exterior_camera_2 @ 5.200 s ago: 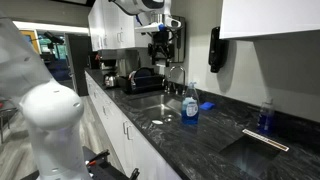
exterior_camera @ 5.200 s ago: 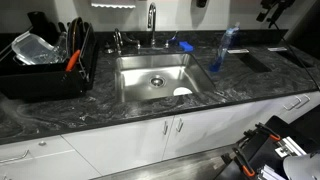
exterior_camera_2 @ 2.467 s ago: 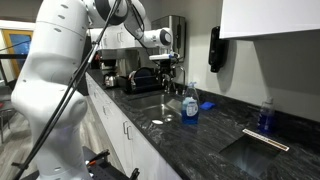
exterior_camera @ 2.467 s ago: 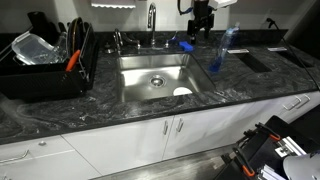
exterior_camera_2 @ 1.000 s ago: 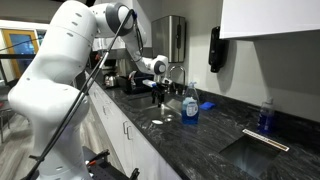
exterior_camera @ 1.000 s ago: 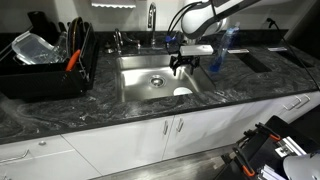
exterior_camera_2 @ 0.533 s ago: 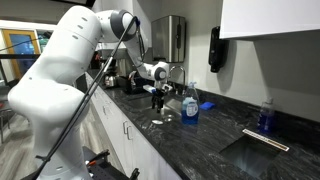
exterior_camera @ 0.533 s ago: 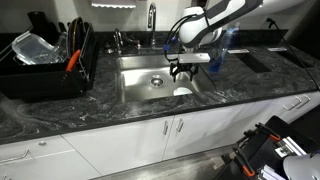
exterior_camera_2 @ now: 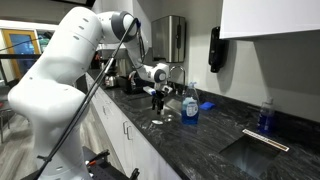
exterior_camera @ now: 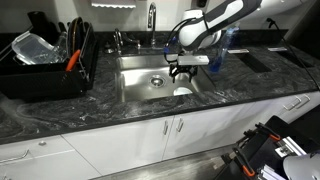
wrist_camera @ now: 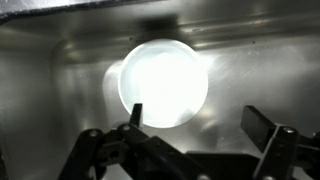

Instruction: Pick the bowl in the sink and put it on the counter

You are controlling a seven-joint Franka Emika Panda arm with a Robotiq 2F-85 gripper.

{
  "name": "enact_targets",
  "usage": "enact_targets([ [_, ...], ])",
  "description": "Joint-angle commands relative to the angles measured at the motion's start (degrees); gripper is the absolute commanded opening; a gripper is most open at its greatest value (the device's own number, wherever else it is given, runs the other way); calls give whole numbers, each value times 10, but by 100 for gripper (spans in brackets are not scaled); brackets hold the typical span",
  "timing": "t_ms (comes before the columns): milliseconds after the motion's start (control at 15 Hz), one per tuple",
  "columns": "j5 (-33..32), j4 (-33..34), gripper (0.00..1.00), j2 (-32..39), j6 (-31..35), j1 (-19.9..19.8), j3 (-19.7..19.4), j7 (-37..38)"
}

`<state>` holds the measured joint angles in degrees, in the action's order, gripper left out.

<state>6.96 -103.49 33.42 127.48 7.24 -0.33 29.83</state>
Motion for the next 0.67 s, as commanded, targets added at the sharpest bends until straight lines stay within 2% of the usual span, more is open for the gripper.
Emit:
enact_targets([
  [0, 9, -24, 100, -4, 48, 8, -3, 3],
  [600, 38, -59, 100, 15, 165, 8, 2, 10],
])
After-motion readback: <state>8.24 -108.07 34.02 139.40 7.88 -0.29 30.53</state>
